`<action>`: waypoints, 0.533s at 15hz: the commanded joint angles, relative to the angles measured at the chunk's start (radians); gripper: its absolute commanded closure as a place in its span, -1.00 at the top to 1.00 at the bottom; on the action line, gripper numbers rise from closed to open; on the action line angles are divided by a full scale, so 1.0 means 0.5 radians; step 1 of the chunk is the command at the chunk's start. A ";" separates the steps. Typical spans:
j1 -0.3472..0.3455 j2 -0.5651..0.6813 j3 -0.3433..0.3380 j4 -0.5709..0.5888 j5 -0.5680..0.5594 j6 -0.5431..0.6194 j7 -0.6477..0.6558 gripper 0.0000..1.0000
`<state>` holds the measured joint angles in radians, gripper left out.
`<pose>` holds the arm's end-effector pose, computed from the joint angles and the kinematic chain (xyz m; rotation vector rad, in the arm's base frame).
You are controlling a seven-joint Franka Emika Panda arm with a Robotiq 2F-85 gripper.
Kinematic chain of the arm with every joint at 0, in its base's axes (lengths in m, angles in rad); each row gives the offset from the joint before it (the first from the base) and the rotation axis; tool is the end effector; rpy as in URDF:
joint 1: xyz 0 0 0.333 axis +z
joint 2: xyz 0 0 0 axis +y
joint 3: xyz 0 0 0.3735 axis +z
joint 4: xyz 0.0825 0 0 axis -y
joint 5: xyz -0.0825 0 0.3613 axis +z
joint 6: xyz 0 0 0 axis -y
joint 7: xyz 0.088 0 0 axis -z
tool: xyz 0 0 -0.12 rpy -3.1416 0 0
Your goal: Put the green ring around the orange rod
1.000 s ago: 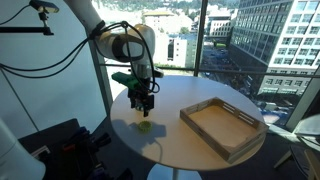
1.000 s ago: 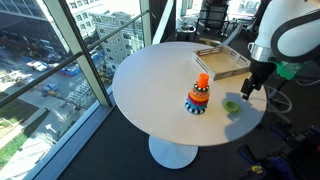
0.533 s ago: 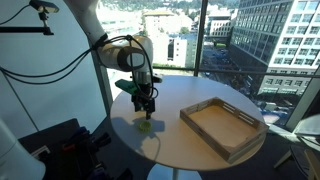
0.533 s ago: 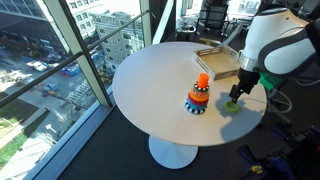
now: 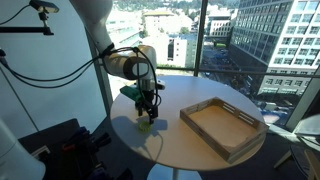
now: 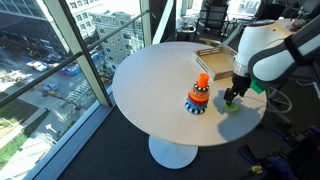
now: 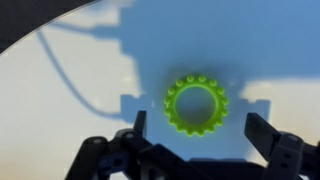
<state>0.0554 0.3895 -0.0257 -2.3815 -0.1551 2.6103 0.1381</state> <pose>0.4931 0.0167 0.2077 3.0416 0.0500 -0.2344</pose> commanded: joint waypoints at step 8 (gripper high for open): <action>0.025 0.187 -0.028 0.133 0.020 0.026 0.006 1.00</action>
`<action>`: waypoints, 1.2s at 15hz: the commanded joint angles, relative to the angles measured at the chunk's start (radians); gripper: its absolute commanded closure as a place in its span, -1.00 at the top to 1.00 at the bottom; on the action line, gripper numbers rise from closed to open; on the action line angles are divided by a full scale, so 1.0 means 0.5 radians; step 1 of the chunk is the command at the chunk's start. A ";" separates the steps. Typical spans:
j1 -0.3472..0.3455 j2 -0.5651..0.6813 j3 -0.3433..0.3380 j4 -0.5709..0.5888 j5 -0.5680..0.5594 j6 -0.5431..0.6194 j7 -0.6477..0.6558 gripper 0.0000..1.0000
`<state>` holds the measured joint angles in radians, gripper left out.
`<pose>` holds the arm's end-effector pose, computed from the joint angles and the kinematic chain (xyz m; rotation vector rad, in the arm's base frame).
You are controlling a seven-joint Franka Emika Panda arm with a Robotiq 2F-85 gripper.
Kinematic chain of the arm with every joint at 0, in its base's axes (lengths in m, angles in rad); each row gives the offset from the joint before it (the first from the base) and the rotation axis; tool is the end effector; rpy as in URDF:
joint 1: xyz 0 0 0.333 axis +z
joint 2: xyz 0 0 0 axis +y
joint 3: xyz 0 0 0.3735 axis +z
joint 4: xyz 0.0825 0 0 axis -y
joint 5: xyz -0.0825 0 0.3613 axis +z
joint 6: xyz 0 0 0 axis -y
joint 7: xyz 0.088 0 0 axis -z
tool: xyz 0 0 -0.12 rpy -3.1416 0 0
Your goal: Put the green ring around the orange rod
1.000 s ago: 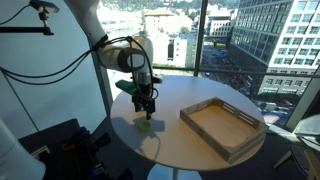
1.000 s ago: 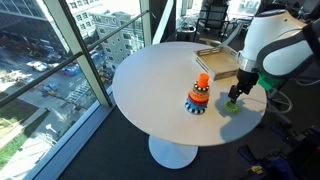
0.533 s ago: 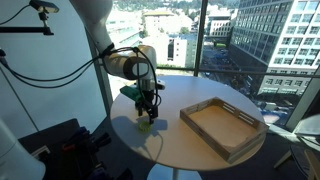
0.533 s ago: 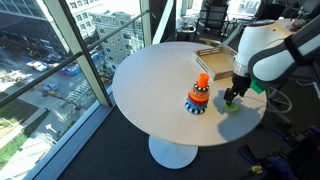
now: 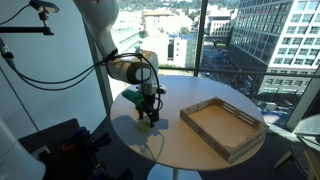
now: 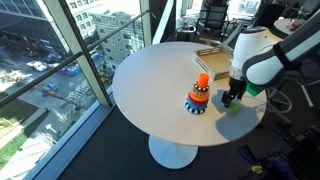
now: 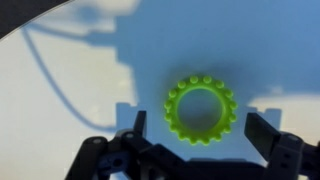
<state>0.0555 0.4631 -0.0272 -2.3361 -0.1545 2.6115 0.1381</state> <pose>0.5033 0.0162 0.1834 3.0358 0.0496 -0.2752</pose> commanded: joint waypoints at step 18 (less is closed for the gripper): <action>0.001 0.082 0.001 0.045 0.057 0.035 -0.045 0.69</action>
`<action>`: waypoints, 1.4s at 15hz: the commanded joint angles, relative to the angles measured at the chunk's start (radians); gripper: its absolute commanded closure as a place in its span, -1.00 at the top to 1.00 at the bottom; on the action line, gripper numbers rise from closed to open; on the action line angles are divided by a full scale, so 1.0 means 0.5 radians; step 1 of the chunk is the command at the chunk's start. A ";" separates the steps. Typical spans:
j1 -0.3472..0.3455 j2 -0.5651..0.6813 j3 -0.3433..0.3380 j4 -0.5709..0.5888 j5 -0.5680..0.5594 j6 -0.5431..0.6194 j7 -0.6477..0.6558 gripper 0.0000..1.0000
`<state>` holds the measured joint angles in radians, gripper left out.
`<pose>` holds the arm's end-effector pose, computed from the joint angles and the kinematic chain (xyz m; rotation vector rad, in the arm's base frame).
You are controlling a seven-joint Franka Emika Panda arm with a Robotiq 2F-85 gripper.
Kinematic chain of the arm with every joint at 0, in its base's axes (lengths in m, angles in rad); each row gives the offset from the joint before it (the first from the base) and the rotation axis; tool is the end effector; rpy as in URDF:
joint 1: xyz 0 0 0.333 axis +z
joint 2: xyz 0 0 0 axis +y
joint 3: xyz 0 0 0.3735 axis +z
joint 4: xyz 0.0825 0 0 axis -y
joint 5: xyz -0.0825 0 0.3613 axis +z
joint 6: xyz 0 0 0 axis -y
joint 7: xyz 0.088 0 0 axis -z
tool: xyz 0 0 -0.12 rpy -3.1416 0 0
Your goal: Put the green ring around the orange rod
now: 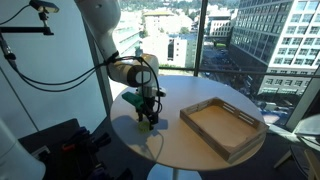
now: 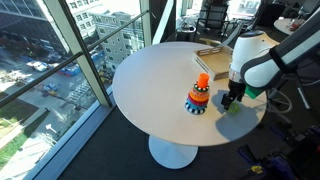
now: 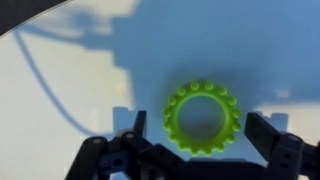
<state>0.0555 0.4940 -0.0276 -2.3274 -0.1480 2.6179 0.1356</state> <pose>0.5033 0.0160 0.1705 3.0362 0.0456 -0.3001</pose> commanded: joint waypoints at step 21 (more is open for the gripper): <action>0.004 -0.204 0.030 0.160 0.035 -0.439 -0.125 -0.04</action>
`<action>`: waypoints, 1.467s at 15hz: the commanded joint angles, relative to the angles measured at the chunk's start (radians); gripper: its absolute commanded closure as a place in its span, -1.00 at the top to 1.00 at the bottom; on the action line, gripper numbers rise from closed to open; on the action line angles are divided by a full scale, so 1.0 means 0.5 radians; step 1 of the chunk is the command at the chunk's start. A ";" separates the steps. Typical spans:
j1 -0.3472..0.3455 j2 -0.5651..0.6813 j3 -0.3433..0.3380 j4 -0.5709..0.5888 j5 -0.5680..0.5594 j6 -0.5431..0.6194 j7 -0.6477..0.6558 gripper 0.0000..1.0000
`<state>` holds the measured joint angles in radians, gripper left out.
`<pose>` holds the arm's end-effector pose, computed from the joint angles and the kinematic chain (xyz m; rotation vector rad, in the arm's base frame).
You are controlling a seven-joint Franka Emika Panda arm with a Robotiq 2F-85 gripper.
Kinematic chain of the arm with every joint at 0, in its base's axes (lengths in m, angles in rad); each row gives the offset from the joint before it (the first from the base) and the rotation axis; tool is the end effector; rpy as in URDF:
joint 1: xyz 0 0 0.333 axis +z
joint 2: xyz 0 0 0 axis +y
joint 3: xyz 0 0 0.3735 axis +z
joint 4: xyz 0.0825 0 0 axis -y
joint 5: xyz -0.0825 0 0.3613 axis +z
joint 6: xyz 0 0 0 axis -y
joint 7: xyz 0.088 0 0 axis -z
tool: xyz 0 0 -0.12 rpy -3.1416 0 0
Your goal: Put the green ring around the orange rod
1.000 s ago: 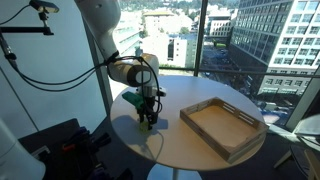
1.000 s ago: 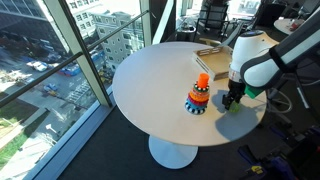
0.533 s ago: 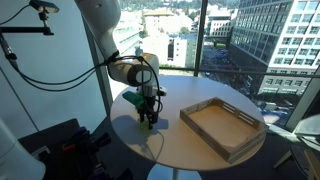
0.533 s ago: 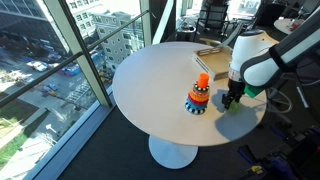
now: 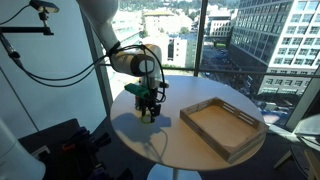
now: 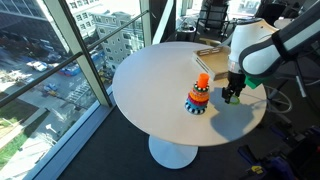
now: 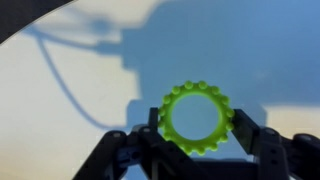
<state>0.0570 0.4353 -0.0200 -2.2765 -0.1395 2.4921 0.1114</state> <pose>0.5173 0.0187 0.2066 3.0272 0.0712 -0.3240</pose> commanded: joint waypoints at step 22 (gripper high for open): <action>0.186 -0.657 0.266 0.197 0.084 -0.698 0.030 -0.04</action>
<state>0.1476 0.1379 0.1021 -2.1940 -0.1222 2.1785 0.1101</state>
